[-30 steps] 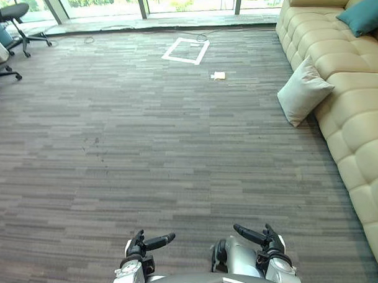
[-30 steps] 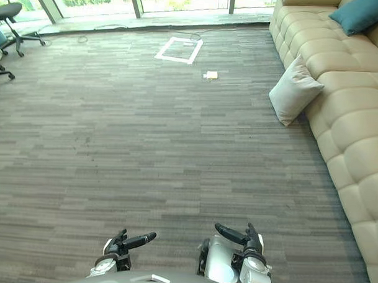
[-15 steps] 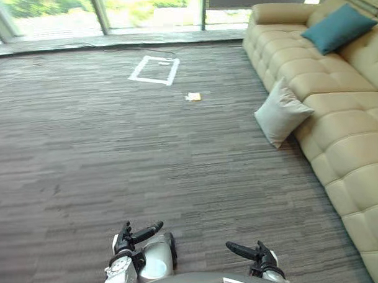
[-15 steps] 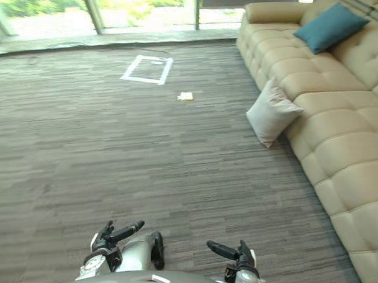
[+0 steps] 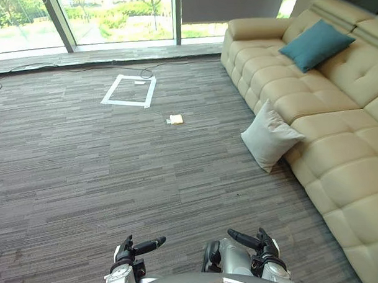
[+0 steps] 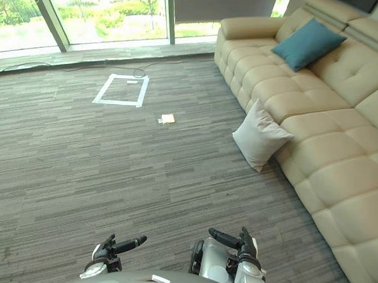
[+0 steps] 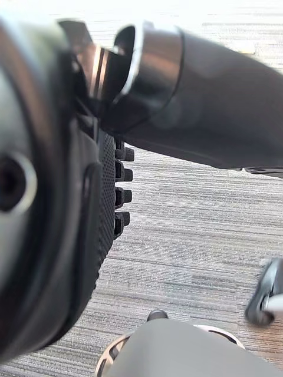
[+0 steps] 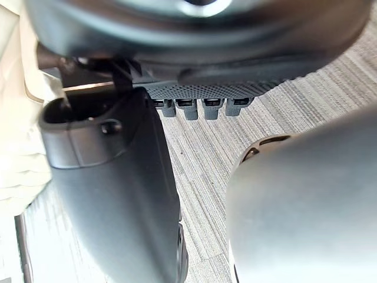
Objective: Pick up cushions and gather them together orderly.
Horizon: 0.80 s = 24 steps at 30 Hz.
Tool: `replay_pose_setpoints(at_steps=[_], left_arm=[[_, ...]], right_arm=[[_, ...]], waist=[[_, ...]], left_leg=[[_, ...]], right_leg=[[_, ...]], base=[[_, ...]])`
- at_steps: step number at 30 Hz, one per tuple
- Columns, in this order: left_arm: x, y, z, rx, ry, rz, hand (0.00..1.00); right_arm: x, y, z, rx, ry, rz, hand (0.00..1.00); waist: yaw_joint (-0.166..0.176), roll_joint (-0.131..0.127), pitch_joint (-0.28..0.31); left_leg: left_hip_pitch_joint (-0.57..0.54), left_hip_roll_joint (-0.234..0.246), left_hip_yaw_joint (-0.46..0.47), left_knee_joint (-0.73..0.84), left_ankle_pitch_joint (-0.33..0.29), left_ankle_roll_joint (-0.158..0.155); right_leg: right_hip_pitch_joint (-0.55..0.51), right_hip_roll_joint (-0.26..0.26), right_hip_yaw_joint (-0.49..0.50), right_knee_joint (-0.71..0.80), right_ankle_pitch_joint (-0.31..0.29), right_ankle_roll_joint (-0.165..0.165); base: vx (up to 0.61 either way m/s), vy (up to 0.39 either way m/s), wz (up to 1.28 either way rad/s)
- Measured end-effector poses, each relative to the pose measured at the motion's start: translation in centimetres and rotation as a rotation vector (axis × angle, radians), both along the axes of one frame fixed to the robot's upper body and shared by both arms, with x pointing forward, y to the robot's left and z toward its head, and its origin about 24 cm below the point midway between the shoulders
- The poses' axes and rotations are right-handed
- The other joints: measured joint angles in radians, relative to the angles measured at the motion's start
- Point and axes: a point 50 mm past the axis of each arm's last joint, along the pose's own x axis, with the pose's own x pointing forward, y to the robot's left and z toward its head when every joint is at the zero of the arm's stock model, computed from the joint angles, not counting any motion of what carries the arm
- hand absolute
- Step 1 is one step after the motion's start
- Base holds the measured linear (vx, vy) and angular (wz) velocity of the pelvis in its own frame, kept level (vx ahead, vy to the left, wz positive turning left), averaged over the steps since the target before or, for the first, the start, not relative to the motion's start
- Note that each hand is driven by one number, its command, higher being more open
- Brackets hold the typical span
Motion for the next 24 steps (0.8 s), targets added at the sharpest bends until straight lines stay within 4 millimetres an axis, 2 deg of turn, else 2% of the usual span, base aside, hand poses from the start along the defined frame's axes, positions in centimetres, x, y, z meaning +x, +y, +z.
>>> replay_pose_setpoints(at_steps=[1,3,4,5,6,8,10,13,14,15,17,18,19,20,21,22,24], left_arm=[[0.2,-0.1,0.0,-0.01,-0.007,-0.006,1.0],[0.2,0.1,0.1,-0.012,-0.015,0.013,1.0],[0.3,0.4,0.2,-0.009,-0.03,0.041,1.0],[0.3,0.7,0.4,-0.004,-0.042,0.063,1.0],[0.3,0.9,0.5,0.0,-0.051,0.069,1.0],[0.6,1.2,0.8,0.011,-0.08,0.083,1.0],[1.0,1.3,1.0,0.012,-0.103,0.097,1.0],[1.4,1.4,1.3,0.018,-0.129,0.1,1.0],[1.4,1.4,1.3,0.018,-0.132,0.1,1.0],[1.6,1.4,1.4,0.015,-0.144,0.115,1.0],[1.5,1.4,1.3,0.015,-0.143,0.126,1.0],[1.6,1.5,1.4,0.014,-0.144,0.13,1.0],[1.4,1.9,1.3,0.022,-0.136,0.129,1.0],[1.4,2.1,1.3,0.028,-0.131,0.124,1.0],[1.3,2.5,1.3,0.037,-0.128,0.119,1.0],[1.2,2.8,1.3,0.045,-0.117,0.114,1.0],[0.9,2.9,1.0,0.044,-0.085,0.102,1.0]], right_arm=[[0.0,-0.3,0.0,-0.002,0.004,-0.019,1.0],[-0.3,-0.3,-0.1,-0.002,0.017,-0.022,1.0],[-0.5,-0.3,-0.2,-0.002,0.028,-0.023,1.0],[-0.7,-0.1,-0.3,0.002,0.037,-0.017,1.0],[-0.8,0.1,-0.4,0.003,0.04,-0.01,1.0],[-1.2,0.3,-0.6,0.016,0.062,-0.007,1.0],[-1.4,0.4,-0.8,0.022,0.076,-0.011,1.0],[-1.8,0.7,-1.0,0.03,0.095,-0.019,1.0],[-1.9,0.7,-1.0,0.03,0.097,-0.02,1.0],[-1.9,0.7,-1.1,0.028,0.101,-0.021,1.0],[-2.0,0.7,-1.1,0.026,0.103,-0.017,1.0],[-2.1,0.9,-1.2,0.029,0.109,-0.014,1.0],[-2.4,1.4,-1.4,0.04,0.123,-0.006,1.0],[-2.6,1.7,-1.4,0.046,0.127,0.0,1.0],[-2.9,2.1,-1.5,0.059,0.13,-0.006,1.0],[-3.0,2.2,-1.5,0.063,0.128,-0.007,1.0],[-2.8,2.3,-1.4,0.066,0.116,-0.003,1.0]], waist=[[-0.007,0.014,0.005],[-0.006,0.012,0.011],[-0.004,0.014,0.015],[-0.004,0.01,0.019],[-0.003,0.005,0.019],[0.004,-0.006,0.016],[0.018,-0.012,0.019],[0.04,-0.022,0.026],[0.042,-0.023,0.026],[0.053,-0.023,0.026],[0.057,-0.022,0.025],[0.061,-0.027,0.02],[0.063,-0.035,-0.001],[0.059,-0.05,-0.01],[0.058,-0.073,-0.025],[0.059,-0.091,-0.032],[0.053,-0.093,-0.029]], left_leg=[[-0.059,0.053,-0.052,0.2,0.019,-0.018],[-0.128,0.094,-0.11,0.394,0.058,-0.035],[-0.217,0.132,-0.157,0.633,0.067,-0.055],[-0.289,0.152,-0.161,0.778,0.056,-0.059],[-0.329,0.151,-0.155,0.816,0.05,-0.051],[-0.437,0.146,-0.117,0.776,0.022,-0.031],[-0.498,0.13,-0.1,0.659,-0.005,-0.005],[-0.563,0.06,-0.122,0.382,-0.002,0.0],[-0.575,0.049,-0.132,0.349,0.002,0.0],[-0.615,0.021,-0.16,0.24,0.043,0.002],[-0.623,0.013,-0.174,0.182,0.079,0.008],[-0.615,0.011,-0.175,0.196,0.145,0.047],[-0.611,0.004,-0.157,0.227,0.155,0.081],[-0.604,-0.001,-0.139,0.228,0.14,0.085],[-0.583,-0.011,-0.104,0.231,0.104,0.098],[-0.544,-0.026,-0.078,0.225,0.072,0.105],[-0.462,-0.04,-0.047,0.214,0.028,0.119]], right_leg=[[0.05,0.025,-0.004,-0.012,-0.043,-0.001],[0.099,0.047,-0.003,-0.037,-0.057,-0.006],[0.166,0.081,0.008,-0.08,-0.067,-0.006],[0.234,0.106,0.028,-0.127,-0.074,-0.009],[0.27,0.116,0.046,-0.155,-0.079,-0.009],[0.34,0.134,0.09,-0.226,-0.084,-0.001],[0.391,0.138,0.131,-0.262,-0.08,0.0],[0.494,0.127,0.21,-0.353,-0.081,0.02],[0.504,0.124,0.221,-0.364,-0.084,0.025],[0.535,0.114,0.266,-0.395,-0.1,0.052],[0.554,0.108,0.304,-0.402,-0.12,0.082],[0.569,0.097,0.344,-0.401,-0.139,0.103],[0.564,0.08,0.388,-0.367,-0.152,0.119],[0.546,0.067,0.398,-0.332,-0.153,0.122],[0.488,0.041,0.413,-0.211,-0.153,0.123],[0.438,0.021,0.41,-0.074,-0.14,0.153],[0.351,-0.012,0.395,0.184,-0.089,0.251]], base=[[0.54,-0.272,-0.04],[0.29,-0.15,-0.14],[0.39,-0.183,-0.44],[0.47,-0.205,-0.53],[0.44,-0.145,-0.59],[0.37,-0.058,-0.65],[0.35,0.011,-0.71],[0.45,0.106,-0.69],[0.44,0.165,-0.75],[0.46,0.211,-0.74],[0.5,0.252,-0.84],[0.56,0.294,-1.07],[0.65,0.348,-1.0],[0.53,0.294,-0.85],[0.49,0.293,-0.61],[0.47,0.289,-0.63],[0.49,0.276,-0.44]])
